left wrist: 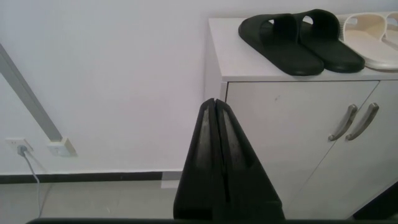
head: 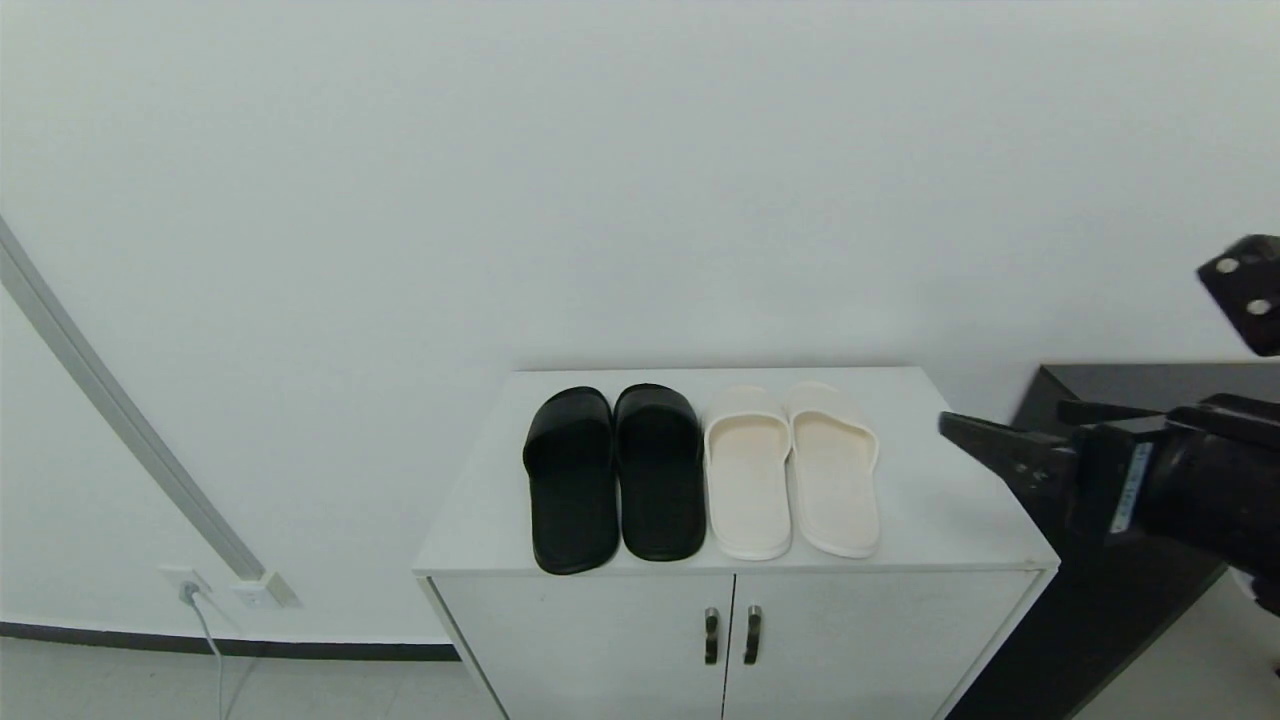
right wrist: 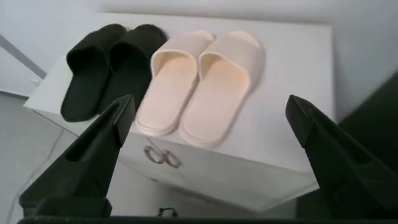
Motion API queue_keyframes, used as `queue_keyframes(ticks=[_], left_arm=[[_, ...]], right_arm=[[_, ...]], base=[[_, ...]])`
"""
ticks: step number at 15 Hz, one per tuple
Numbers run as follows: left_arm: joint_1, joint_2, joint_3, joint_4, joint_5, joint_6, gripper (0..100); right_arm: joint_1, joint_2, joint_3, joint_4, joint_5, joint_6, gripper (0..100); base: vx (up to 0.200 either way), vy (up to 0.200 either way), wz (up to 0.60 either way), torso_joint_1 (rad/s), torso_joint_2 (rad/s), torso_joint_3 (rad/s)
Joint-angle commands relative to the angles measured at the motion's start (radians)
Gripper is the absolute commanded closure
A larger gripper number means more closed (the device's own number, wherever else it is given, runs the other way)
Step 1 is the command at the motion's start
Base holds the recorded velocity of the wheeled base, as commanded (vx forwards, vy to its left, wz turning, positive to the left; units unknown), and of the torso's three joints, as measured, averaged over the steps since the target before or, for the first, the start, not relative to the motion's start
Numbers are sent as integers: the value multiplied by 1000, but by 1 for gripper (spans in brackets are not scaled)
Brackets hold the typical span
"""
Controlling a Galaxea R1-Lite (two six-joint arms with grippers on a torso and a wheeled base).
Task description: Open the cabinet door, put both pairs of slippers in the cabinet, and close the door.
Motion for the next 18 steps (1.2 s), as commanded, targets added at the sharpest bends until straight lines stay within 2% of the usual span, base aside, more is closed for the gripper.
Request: queue_keyframes(ticks=[1,3,7,12,18], left_arm=[[0,1,-1,0,1,-1,100],[0,1,0,0,1,-1,100],[0,1,-1,0,1,-1,100],[0,1,-1,0,-1,-1,100],[0,1,-1,0,-2,-1,100]], right_arm=[[47,172,-60,-16,-29,57,0],[47,254,-62,-47,-92,86,0],[76,452,-43,-242,-149,109,0],[70,674,-100,-401,-279,103,0],[0,798,-239,-403,-284,85,0]], base=[[0,0,0,0,0,0],[0,0,0,0,0,0],[0,0,0,0,0,0],[0,0,0,0,0,0],[0,0,0,0,0,0]])
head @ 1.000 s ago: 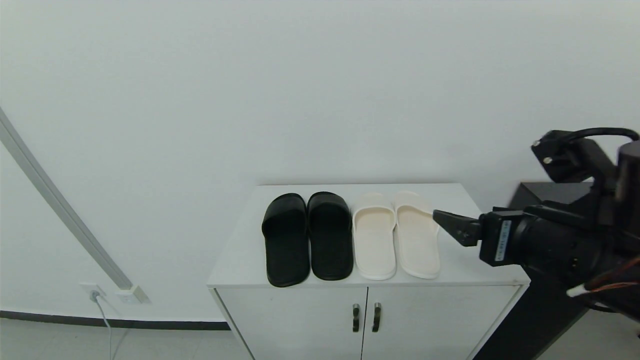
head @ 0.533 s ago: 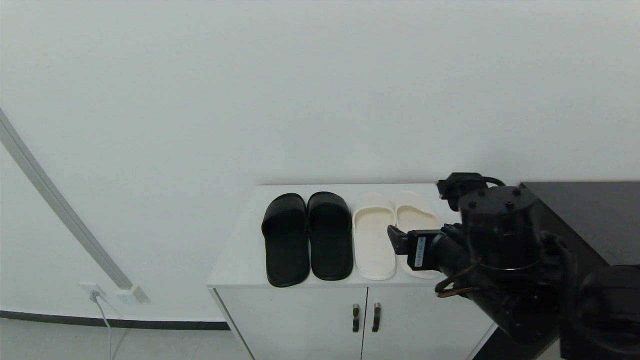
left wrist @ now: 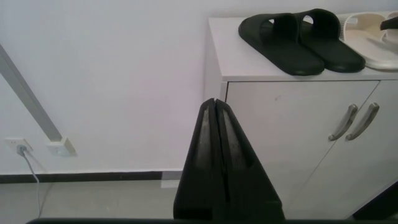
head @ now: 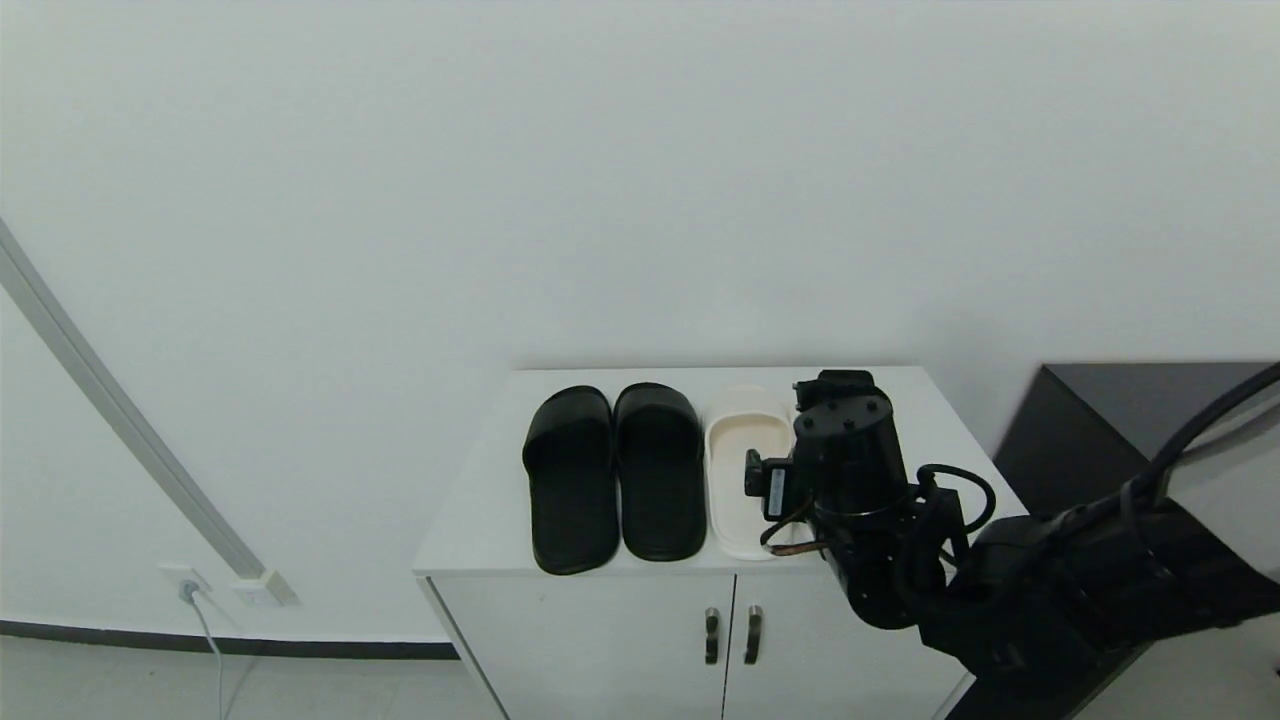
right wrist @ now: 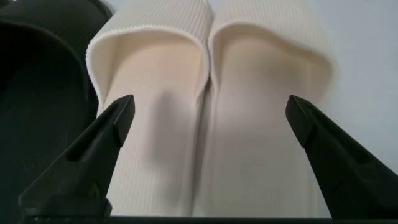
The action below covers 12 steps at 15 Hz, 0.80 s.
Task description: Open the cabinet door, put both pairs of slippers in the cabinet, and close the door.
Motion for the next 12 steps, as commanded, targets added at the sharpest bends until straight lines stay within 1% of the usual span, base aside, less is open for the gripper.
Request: queue_keyframes(ticks=[1,5,6,8,12], left_arm=[[0,1,0,-1,-1,-1,100],[0,1,0,1,-1,-1,100],[0,1,0,-1,-1,-1,100],[0,1,0,-1,-1,-1,100],[0,1,0,-1,-1,-1,100]], right_arm=[[-22,58,-47,-4,1,-17,0],[-55,130,-118,-105,32,-125,0],[-61,139,-132,-108,47,-140,0],[-68,158,-155,-108,53,-142,0],[-109,199,-202,-107,58,-143,0]], base=[[0,0,0,0,0,0],[0,0,0,0,0,0],[0,0,0,0,0,0],[0,0,0,0,0,0],[0,0,0,0,0,0]])
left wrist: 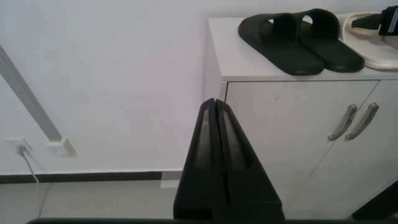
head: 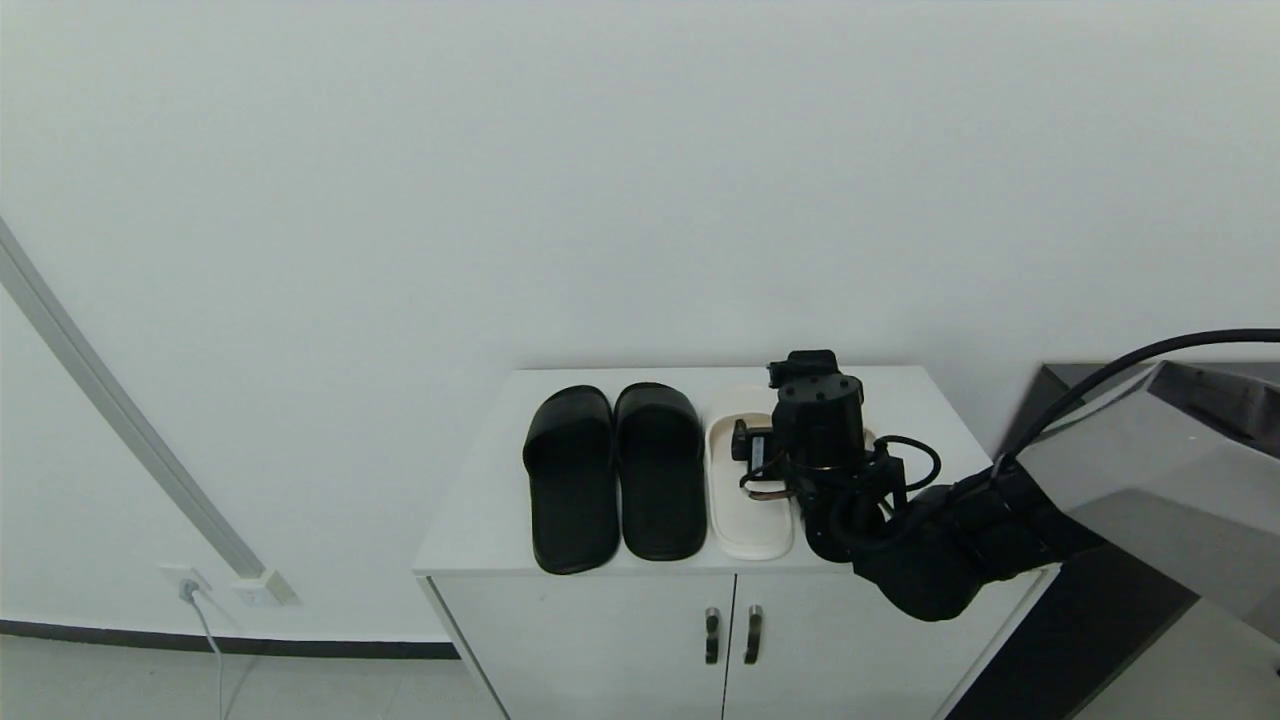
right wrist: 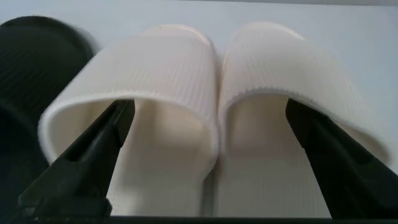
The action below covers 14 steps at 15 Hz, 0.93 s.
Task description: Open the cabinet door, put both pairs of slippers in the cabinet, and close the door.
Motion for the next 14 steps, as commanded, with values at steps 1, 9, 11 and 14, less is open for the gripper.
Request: queue_keyframes(ticks=[1,9,11,14], left_arm=[[0,1,0,0,0,0,100],[0,1,0,0,2,-5,100],[0,1,0,-2,2,-5,100],[0,1,0,-2,2,-7,100]], right_arm=[[-17,20,-19,-1,5,0,0],[-24,6,-10,-3,3,0,100],[-21,-34,20,-4,3,-11,100],[-4,-131,115,-47,8,-54,100]], base=[[0,0,0,0,0,0],[0,0,0,0,0,0],[0,0,0,0,0,0],[0,0,0,0,0,0]])
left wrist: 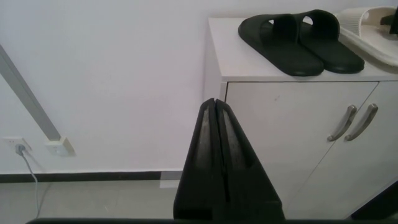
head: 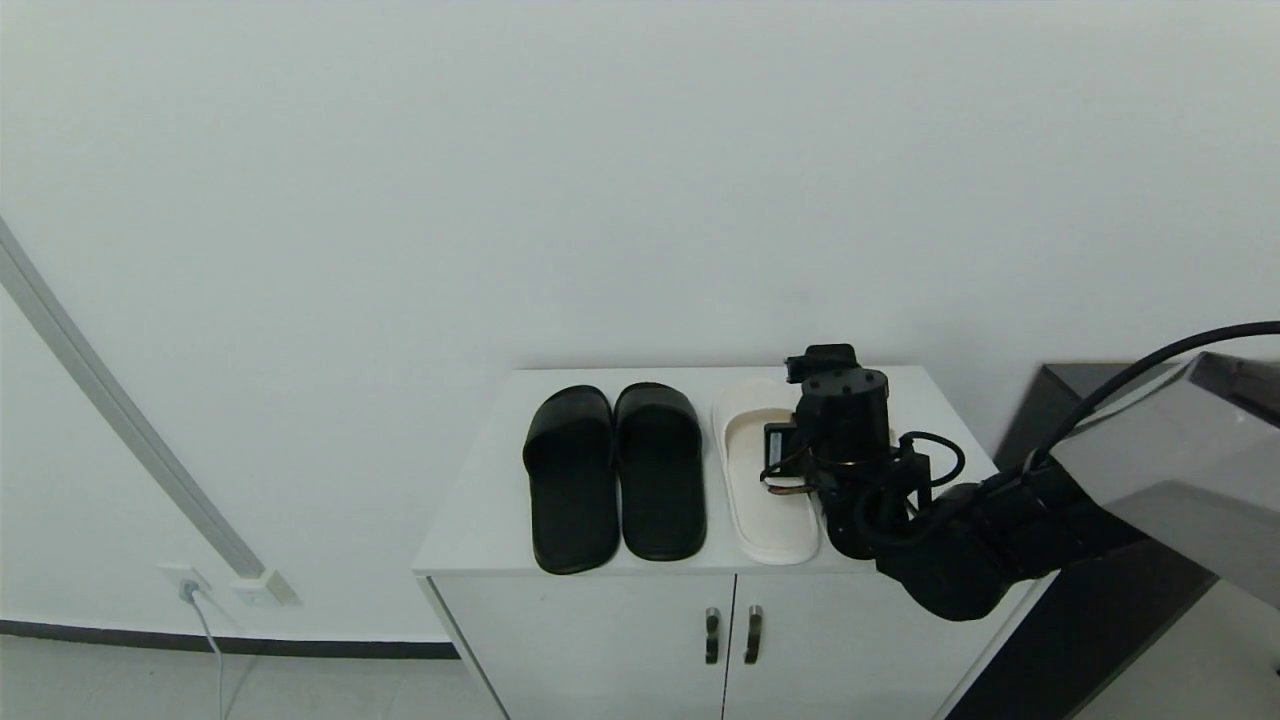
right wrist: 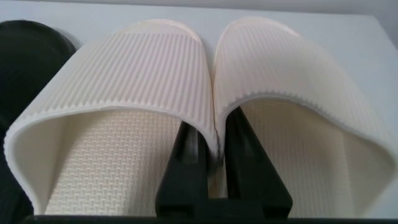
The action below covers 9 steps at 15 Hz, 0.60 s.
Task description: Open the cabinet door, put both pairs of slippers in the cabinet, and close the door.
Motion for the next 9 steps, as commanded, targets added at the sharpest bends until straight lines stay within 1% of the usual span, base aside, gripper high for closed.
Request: queue_keyframes(ticks=[1,3,4,5,6,7,9], left_arm=[[0,1,0,0,0,1,100],[0,1,1,0,0,2,100],[0,1,1,0,0,2,100],[0,1,1,0,0,2,100],[0,1,1,0,0,2,100],[0,1,1,0,0,2,100],[0,1,1,0,0,2,100]], right_arm=[[27,-123,101,-39,11,-36,100],[61,-206,202,-73,75,-64,100],[87,-274,275,-73,143,-70,100],[107,-341,352,-71,232,-73,100],[113,-366,374,-70,256,-73,100],[127,-424,421,-67,315,-73,100],[132,-516,515,-64,479,-72,100]], base=[[0,0,0,0,0,0],[0,0,0,0,0,0],[0,0,0,0,0,0],[0,0,0,0,0,0],[0,0,0,0,0,0],[0,0,0,0,0,0],[0,0,0,0,0,0]])
